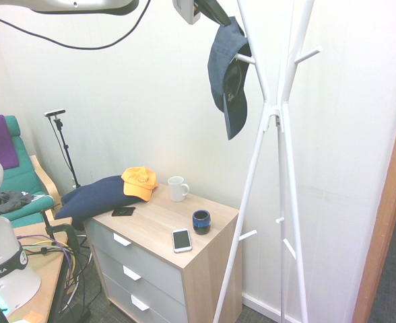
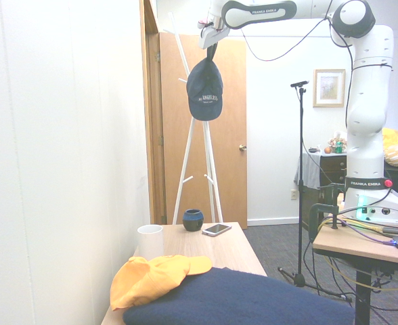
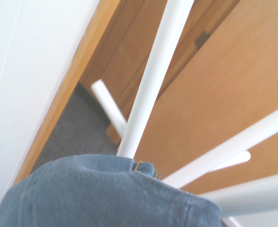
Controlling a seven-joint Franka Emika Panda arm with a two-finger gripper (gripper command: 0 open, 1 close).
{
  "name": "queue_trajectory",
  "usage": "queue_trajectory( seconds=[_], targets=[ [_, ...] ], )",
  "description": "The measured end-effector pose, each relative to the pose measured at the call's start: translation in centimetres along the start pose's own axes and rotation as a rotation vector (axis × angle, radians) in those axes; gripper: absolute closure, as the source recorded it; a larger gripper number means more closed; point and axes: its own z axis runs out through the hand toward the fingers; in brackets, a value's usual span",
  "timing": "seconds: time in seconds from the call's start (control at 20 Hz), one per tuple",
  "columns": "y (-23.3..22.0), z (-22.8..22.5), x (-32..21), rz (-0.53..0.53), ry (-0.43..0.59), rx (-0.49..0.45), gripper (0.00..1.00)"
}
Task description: Hang the cap
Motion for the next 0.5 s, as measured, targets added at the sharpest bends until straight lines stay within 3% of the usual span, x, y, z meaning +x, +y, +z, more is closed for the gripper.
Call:
queue_trajectory(
  seconds=[0.5],
  targets=[
    [0.60,1.11,-0.05,0.008,-0.013,-0.008,0.00]
  ],
)
